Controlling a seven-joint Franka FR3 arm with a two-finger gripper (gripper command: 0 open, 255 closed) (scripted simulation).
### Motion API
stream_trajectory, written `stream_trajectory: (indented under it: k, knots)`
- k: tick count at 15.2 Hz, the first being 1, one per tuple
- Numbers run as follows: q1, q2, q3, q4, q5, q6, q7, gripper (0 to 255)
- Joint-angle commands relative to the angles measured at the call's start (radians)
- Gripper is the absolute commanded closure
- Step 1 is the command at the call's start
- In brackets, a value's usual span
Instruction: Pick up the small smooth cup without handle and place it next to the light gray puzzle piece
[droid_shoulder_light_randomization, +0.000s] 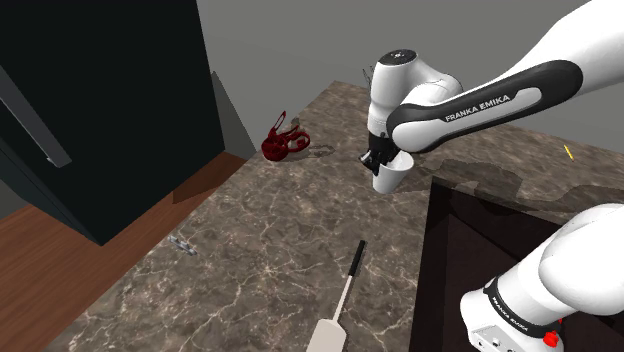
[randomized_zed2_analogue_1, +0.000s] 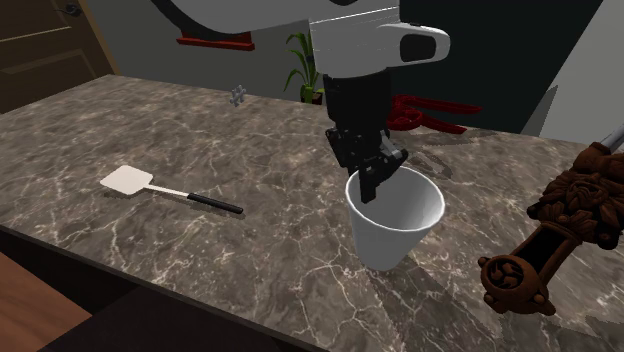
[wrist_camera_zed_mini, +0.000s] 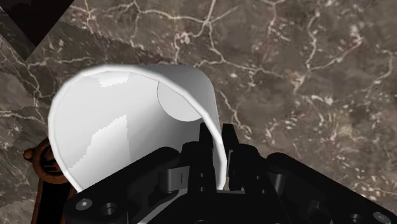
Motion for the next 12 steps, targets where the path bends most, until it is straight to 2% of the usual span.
stream_trajectory:
  k: [1, 5, 12]
  knots:
    - [0.0, 0.0, 0.0, 0.0, 0.0, 0.0, 0.0, 255]
    - [0.0, 0.0, 0.0, 0.0, 0.0, 0.0, 0.0, 255]
    - [0.009, -0.059, -0.006, 0.045, 0.031, -0.099, -0.038, 255]
